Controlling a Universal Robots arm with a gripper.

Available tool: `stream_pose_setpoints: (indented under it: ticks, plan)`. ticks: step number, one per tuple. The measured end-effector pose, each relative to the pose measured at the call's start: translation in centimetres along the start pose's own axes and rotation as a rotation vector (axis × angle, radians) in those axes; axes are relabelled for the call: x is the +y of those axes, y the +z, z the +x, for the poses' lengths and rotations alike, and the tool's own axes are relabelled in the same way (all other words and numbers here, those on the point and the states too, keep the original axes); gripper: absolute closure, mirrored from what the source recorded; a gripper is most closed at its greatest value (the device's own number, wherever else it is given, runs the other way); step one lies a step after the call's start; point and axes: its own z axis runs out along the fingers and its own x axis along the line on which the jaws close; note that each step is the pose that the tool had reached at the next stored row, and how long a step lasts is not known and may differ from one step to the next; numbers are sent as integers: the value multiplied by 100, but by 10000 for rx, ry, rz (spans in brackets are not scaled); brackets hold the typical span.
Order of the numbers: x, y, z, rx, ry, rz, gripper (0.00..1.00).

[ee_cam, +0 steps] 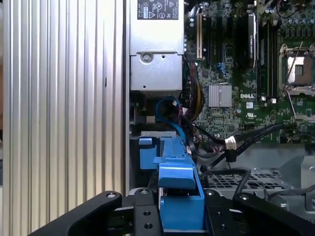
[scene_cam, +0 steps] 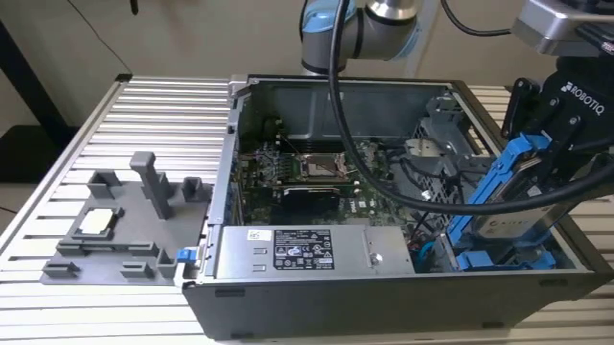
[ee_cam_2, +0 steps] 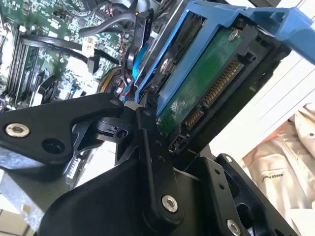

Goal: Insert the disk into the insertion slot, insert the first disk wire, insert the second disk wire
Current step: 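Insert the disk into the insertion slot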

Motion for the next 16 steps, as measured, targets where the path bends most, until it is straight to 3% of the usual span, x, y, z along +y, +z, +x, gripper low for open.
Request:
stream_pose_setpoints:
  ticks: [9, 16]
  plan:
    - [-14, 110, -1, -94, -7, 0, 67]
    - [-23, 237, -3, -117, -8, -1, 67]
